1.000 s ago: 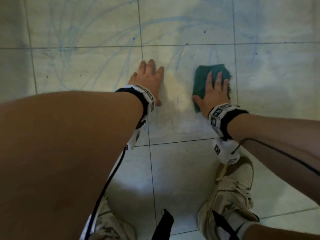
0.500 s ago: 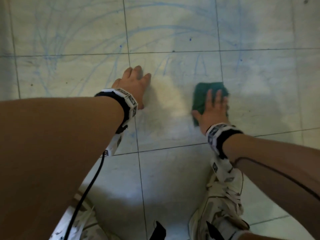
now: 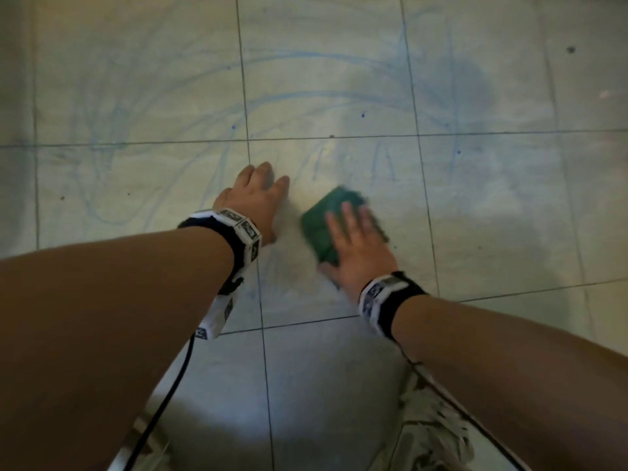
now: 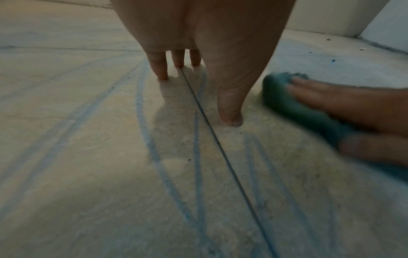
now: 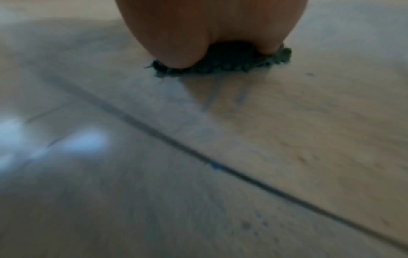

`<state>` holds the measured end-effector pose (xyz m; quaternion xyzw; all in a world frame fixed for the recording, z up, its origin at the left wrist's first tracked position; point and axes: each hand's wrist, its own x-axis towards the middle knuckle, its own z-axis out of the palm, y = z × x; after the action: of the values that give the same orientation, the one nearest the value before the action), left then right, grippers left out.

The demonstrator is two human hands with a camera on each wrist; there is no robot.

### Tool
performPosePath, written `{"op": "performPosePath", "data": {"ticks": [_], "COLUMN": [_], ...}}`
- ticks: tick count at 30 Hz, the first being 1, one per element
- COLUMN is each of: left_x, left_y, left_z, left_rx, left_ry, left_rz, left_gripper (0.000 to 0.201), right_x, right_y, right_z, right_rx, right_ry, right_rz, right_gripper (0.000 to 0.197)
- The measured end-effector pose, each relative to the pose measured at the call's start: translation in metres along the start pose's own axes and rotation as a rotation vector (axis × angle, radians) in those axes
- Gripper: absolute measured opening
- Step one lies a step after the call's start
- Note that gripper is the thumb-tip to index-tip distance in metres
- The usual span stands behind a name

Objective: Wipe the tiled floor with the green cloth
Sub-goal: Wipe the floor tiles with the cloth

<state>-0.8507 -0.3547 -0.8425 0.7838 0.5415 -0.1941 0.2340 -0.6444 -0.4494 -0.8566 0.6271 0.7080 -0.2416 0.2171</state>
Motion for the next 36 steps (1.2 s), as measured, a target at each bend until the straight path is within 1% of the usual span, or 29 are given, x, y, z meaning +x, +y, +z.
{"op": "performPosePath", "data": {"ticks": [1, 2, 3, 4, 6, 9, 11, 13, 15, 17, 19, 22, 24, 25, 26, 27, 30, 31, 32, 34, 35, 36], "left_x": [-0.001, -0.001, -0.002, -0.002, -0.003, -0.003, 0.000, 0.010, 0.021, 0.028, 0.031, 0.032, 0.032, 0.032, 0.031, 0.031, 0.032, 0.032, 0.032, 0.031, 0.030, 0.030], "left_y": [0.000, 0.000, 0.000, 0.000, 0.000, -0.002, 0.000, 0.002, 0.001, -0.001, 0.000, 0.002, 0.002, 0.001, 0.001, 0.001, 0.002, 0.002, 0.002, -0.001, -0.002, -0.003], "left_z": [-0.002, -0.003, -0.005, -0.005, -0.006, -0.007, -0.012, -0.019, -0.025, -0.028, -0.030, -0.028, -0.027, -0.026, -0.025, -0.025, -0.023, -0.022, -0.021, -0.020, -0.020, -0.021], "left_rx": [0.002, 0.003, 0.002, 0.000, -0.004, -0.043, -0.056, -0.039, -0.016, -0.012, -0.027, -0.065, -0.105, -0.121, -0.134, -0.142, -0.161, -0.164, -0.164, -0.164, -0.167, -0.169], "left_ry": [-0.016, -0.023, -0.023, -0.022, -0.014, 0.023, 0.045, 0.026, -0.023, -0.065, -0.098, -0.106, -0.107, -0.107, -0.106, -0.102, -0.078, -0.071, -0.067, -0.074, -0.084, -0.090], "left_rz": [0.001, 0.003, 0.005, 0.008, 0.010, 0.001, -0.023, -0.051, -0.078, -0.113, -0.136, -0.148, -0.137, -0.130, -0.125, -0.124, -0.137, -0.139, -0.139, -0.130, -0.125, -0.118], "left_gripper": [0.108, 0.110, 0.110, 0.110, 0.108, 0.103, 0.106, 0.114, 0.123, 0.130, 0.134, 0.134, 0.132, 0.132, 0.131, 0.131, 0.128, 0.126, 0.124, 0.127, 0.129, 0.130], "right_x": [0.005, 0.011, 0.015, 0.018, 0.020, 0.014, 0.008, 0.005, 0.009, 0.022, 0.042, 0.075, 0.088, 0.092, 0.095, 0.096, 0.095, 0.093, 0.091, 0.090, 0.090, 0.090], "right_y": [0.012, 0.020, 0.025, 0.026, 0.028, 0.031, 0.033, 0.032, 0.034, 0.042, 0.055, 0.067, 0.064, 0.057, 0.049, 0.035, -0.024, -0.041, -0.051, -0.039, -0.023, -0.002], "right_z": [-0.005, -0.010, -0.015, -0.019, -0.022, -0.024, -0.022, -0.021, -0.022, -0.028, -0.040, -0.060, -0.069, -0.072, -0.073, -0.074, -0.069, -0.065, -0.061, -0.060, -0.061, -0.065], "right_rx": [0.045, 0.080, 0.095, 0.102, 0.126, 0.135, 0.066, 0.001, 0.057, 0.133, 0.176, 0.231, 0.282, 0.285, 0.258, 0.211, 0.071, 0.059, 0.047, -0.024, -0.079, -0.113], "right_ry": [0.029, 0.050, 0.053, 0.044, 0.049, 0.158, 0.185, 0.136, 0.062, 0.050, 0.069, 0.112, 0.121, 0.122, 0.125, 0.127, 0.087, 0.069, 0.053, 0.039, 0.046, 0.057], "right_rz": [0.129, 0.228, 0.273, 0.281, 0.257, 0.219, 0.138, 0.053, 0.064, 0.152, 0.289, 0.474, 0.533, 0.525, 0.483, 0.403, 0.035, -0.064, -0.126, -0.189, -0.195, -0.158], "right_gripper": [0.097, 0.097, 0.097, 0.097, 0.095, 0.087, 0.084, 0.082, 0.081, 0.082, 0.084, 0.091, 0.092, 0.091, 0.089, 0.088, 0.087, 0.087, 0.086, 0.086, 0.087, 0.088]}}
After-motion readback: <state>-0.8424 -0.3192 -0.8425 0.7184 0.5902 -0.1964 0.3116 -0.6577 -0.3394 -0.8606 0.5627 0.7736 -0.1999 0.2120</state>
